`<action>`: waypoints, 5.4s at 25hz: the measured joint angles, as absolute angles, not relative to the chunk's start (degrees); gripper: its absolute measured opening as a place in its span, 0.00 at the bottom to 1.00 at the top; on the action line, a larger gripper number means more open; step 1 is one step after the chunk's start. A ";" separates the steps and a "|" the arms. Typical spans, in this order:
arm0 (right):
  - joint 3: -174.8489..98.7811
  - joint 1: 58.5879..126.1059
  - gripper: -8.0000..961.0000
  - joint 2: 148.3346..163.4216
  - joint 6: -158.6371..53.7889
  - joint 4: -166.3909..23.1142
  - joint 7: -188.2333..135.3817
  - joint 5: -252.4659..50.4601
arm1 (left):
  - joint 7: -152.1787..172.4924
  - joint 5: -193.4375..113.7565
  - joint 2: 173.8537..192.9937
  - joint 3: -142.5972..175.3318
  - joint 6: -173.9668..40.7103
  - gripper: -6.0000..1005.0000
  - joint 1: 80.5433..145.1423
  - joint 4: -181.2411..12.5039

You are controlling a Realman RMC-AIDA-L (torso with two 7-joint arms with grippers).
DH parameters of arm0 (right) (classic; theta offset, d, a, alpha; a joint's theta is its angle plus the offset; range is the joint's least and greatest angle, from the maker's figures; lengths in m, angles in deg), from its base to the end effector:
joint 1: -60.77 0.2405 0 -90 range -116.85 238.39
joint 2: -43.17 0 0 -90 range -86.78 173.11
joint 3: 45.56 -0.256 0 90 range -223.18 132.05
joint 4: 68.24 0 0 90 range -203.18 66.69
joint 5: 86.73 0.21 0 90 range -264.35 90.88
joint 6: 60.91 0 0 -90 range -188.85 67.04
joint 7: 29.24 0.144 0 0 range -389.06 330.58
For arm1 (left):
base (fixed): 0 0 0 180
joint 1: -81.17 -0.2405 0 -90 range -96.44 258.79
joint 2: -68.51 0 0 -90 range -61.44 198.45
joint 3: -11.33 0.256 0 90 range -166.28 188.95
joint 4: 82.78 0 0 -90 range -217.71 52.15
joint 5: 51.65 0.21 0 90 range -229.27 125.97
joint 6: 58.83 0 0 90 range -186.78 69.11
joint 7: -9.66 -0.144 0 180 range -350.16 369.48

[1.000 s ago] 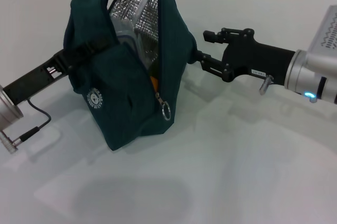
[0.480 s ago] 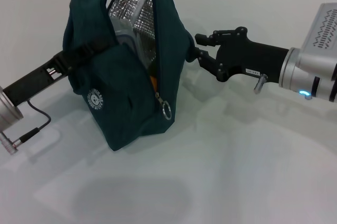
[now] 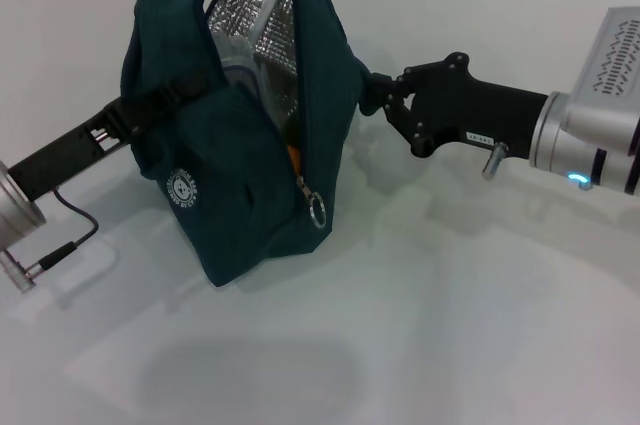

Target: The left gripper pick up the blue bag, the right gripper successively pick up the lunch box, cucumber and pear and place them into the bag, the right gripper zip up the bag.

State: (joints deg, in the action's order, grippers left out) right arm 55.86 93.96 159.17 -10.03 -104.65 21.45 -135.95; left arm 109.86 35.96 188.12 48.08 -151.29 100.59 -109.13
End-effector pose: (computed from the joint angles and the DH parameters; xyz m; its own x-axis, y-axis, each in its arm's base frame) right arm 0.1763 0.3732 -0.0756 0.8623 0.0594 -0.5030 -0.1924 -0.8802 -0.4338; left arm -0.2958 0.2872 0.0171 0.0423 0.5657 0.8235 0.8079 -0.5043 0.3049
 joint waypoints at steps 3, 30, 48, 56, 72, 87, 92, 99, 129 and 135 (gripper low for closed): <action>55.67 93.25 0.05 159.17 -10.03 -105.13 20.09 -135.88 | 109.86 35.98 188.12 48.02 -151.29 0.04 100.59 -109.13; 52.38 76.73 0.05 158.81 -4.30 -122.21 6.74 -131.73 | 109.86 36.19 188.19 50.21 -151.95 0.04 101.88 -107.78; 43.79 58.84 0.04 157.93 6.37 -132.95 6.36 -136.98 | 107.49 36.42 188.37 55.71 -149.12 0.04 112.33 -98.44; 40.99 55.91 0.04 158.20 7.15 -134.09 6.62 -138.81 | 104.60 36.23 188.83 57.28 -147.10 0.04 114.84 -94.10; 39.41 54.89 0.05 158.59 12.76 -130.77 9.86 -141.54 | 102.45 35.78 188.81 57.52 -145.99 0.04 114.26 -90.27; 36.04 56.60 0.11 158.58 18.39 -125.99 10.21 -141.55 | 102.61 35.70 188.89 57.47 -145.92 0.04 113.72 -89.91; 35.80 56.54 0.38 158.52 20.35 -125.98 10.28 -141.60 | 102.63 35.70 188.91 57.47 -145.93 0.04 113.60 -89.89; 35.78 57.50 0.58 158.44 30.54 -125.39 12.59 -146.48 | 102.65 35.54 188.97 57.49 -145.93 0.04 113.60 -89.89; 37.76 70.63 0.59 158.54 26.99 -98.87 11.82 -156.54 | 102.70 35.00 189.00 57.75 -146.24 0.04 113.60 -89.90; 39.65 71.30 0.59 158.84 26.11 -98.42 11.84 -156.24 | 102.74 35.00 188.96 57.68 -146.34 0.04 113.68 -89.90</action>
